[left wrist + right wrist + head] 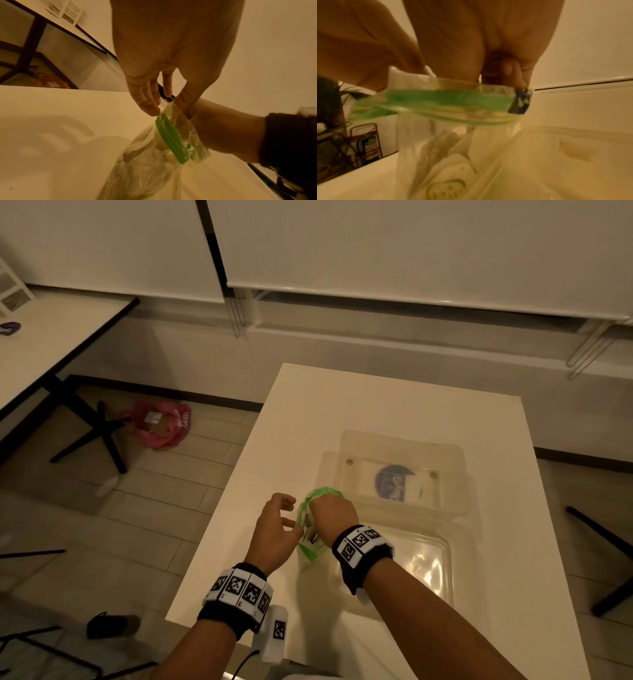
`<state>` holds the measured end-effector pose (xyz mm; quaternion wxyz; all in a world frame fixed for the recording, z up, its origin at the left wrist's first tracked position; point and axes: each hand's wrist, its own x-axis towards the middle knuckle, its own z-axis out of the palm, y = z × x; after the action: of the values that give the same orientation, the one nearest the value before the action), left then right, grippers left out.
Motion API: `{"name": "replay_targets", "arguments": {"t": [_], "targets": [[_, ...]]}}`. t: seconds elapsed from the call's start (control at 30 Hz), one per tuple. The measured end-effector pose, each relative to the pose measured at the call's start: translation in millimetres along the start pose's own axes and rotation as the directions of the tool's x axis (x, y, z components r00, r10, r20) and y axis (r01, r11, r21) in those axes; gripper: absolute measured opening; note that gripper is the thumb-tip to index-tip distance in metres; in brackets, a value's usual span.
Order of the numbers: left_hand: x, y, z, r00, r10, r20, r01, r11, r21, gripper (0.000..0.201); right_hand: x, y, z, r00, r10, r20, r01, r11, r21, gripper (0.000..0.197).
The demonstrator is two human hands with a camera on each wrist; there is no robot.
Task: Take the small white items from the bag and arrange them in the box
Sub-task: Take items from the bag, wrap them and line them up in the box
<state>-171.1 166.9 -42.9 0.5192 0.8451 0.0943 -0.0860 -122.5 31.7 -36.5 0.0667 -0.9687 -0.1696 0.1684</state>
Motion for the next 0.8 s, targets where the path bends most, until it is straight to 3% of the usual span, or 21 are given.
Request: {"name": "replay_targets", "arguments": {"t": [0.13,0.23,0.3,0.4,0.5,0.8], "targets": [[-6.6,0.2,-7.2,0.998,0.022,-0.052,-0.022,1.0,-0.009,0.037,-15.7,13.6,-18.1,0.989,0.078,-0.123,-0.047,0.97,0.238,0.019],[-15.3,15.4,-13.4,0.984,0.118,-0.133,-0.124,0.992,-0.038,0.028,-32.2,29.4,-37.0,0.976,0.119,-0.18,-0.026,0.893,0.449,0.016],[-20.7,33.1,-17.4,0.981,0.174,-0.082,-0.182,0.979,-0.097,0.023,-44.2,39.4,-53.2,0.977,0.091,-0.191,0.029,0.837,0.546,0.013],[-26.4,61.5,-15.2,0.974,0.217,0.066,-0.199,0.959,-0.203,0.018,-63.1,50.9,-78.0,0.975,0.022,-0.221,0.114,0.805,0.582,0.008],[-29.6,82.9,-5.2,0.965,0.227,0.132,-0.187,0.947,-0.26,0.017,-80.4,56.3,-98.2,0.97,-0.021,-0.241,0.165,0.788,0.594,0.011],[-34.3,114.4,16.6,0.955,0.261,0.137,-0.198,0.912,-0.358,0.017,-104.6,71.3,-117.5,0.964,0.002,-0.267,0.157,0.805,0.573,0.009]]}}
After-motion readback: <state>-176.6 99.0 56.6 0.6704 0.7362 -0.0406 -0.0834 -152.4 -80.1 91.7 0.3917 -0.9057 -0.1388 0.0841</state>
